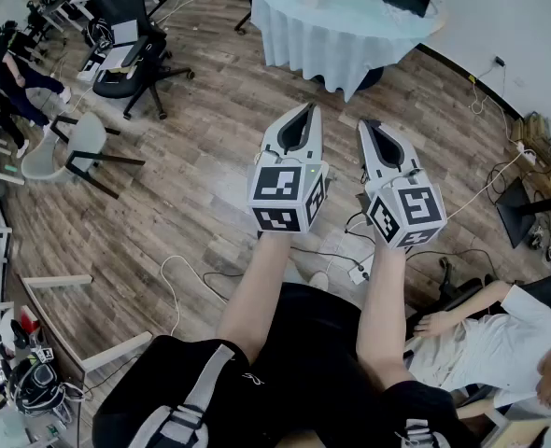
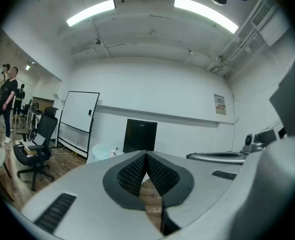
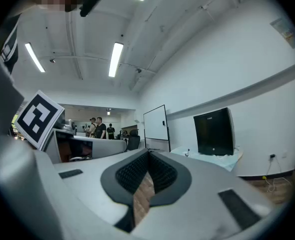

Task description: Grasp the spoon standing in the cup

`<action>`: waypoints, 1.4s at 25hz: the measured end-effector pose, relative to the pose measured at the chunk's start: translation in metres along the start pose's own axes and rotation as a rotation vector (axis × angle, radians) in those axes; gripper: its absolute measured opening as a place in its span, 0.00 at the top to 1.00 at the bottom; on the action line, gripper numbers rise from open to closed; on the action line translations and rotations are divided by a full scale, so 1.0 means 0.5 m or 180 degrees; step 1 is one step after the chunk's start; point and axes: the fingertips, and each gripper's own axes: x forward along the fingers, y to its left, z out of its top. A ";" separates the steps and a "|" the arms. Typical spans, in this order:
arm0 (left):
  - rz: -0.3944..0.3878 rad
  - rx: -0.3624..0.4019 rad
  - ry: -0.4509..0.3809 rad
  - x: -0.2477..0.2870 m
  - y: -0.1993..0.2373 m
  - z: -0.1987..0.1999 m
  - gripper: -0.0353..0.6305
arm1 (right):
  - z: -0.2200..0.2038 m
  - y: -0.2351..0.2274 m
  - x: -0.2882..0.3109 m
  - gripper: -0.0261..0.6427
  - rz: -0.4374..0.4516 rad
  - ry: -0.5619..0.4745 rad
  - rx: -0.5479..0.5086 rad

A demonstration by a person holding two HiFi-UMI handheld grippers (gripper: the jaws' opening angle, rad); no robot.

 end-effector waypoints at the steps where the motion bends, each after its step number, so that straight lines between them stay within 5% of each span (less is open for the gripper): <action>1: -0.0003 0.0007 0.0009 -0.003 -0.007 0.000 0.94 | 0.000 -0.002 -0.004 0.96 0.0000 -0.0002 0.0012; 11: 0.0036 0.0054 0.0047 0.010 0.020 0.007 0.94 | 0.014 -0.018 0.033 0.95 -0.0103 -0.0133 0.0014; 30: -0.0119 -0.0157 0.0193 0.168 0.391 0.032 0.94 | 0.007 0.031 0.368 0.95 -0.0600 -0.0110 0.0106; 35: -0.0296 -0.0204 0.0128 0.212 0.407 0.048 0.94 | 0.028 0.018 0.412 0.95 -0.0693 -0.0105 -0.0007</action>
